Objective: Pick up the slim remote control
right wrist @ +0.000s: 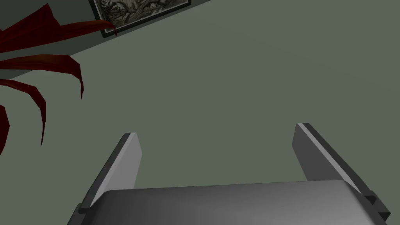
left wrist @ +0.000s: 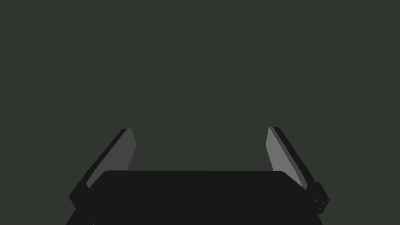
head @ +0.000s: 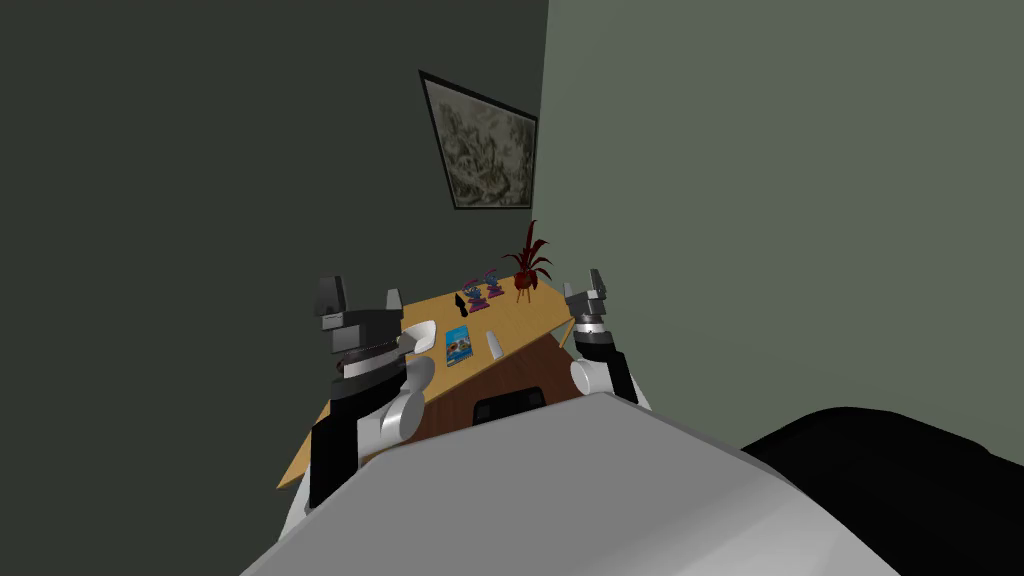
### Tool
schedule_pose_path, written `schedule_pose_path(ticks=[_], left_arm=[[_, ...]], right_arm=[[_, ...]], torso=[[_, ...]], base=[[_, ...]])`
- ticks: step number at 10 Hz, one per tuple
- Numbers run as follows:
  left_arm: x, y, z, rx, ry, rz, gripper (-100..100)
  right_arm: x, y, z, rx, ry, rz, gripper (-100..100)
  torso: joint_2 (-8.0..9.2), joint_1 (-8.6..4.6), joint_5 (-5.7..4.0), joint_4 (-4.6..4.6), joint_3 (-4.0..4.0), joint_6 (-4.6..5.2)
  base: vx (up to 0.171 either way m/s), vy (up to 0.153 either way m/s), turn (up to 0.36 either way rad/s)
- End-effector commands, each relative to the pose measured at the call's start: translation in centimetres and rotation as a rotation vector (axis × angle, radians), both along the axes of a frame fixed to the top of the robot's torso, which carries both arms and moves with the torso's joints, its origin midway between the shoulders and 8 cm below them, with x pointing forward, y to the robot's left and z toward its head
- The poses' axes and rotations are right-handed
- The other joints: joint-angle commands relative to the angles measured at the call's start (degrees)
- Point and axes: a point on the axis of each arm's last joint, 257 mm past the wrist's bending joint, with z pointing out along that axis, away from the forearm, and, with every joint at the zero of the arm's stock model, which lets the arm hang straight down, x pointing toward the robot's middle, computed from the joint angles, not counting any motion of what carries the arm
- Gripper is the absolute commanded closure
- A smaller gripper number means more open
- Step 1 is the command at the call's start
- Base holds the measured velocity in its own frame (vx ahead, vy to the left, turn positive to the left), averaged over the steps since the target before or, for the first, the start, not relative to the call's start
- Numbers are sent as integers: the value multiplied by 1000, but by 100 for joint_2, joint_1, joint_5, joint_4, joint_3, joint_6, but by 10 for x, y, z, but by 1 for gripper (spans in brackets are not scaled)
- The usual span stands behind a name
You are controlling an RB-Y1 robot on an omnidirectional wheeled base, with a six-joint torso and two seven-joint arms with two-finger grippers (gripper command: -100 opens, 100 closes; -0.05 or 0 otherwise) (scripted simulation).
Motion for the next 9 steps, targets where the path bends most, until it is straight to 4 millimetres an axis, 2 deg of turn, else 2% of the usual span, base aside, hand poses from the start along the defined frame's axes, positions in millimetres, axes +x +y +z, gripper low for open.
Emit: schedule_pose_path(ticks=[1, 5, 9], left_arm=[[5, -3, -3, 27, 15, -10, -100], [30, -7, -21, 116, 85, -27, -100], [73, 5, -49, 210, 200, -7, -100]], right_arm=[[0, 0, 0, 0, 0, 0, 0], [0, 0, 0, 0, 0, 0, 0], [0, 0, 0, 0, 0, 0, 0]], torso=[[0, 0, 0, 0, 0, 0], [46, -2, 0, 10, 26, 1], [31, 1, 0, 7, 18, 2]], base=[[-53, -14, -14], [-112, -10, -50], [-90, -5, -109]])
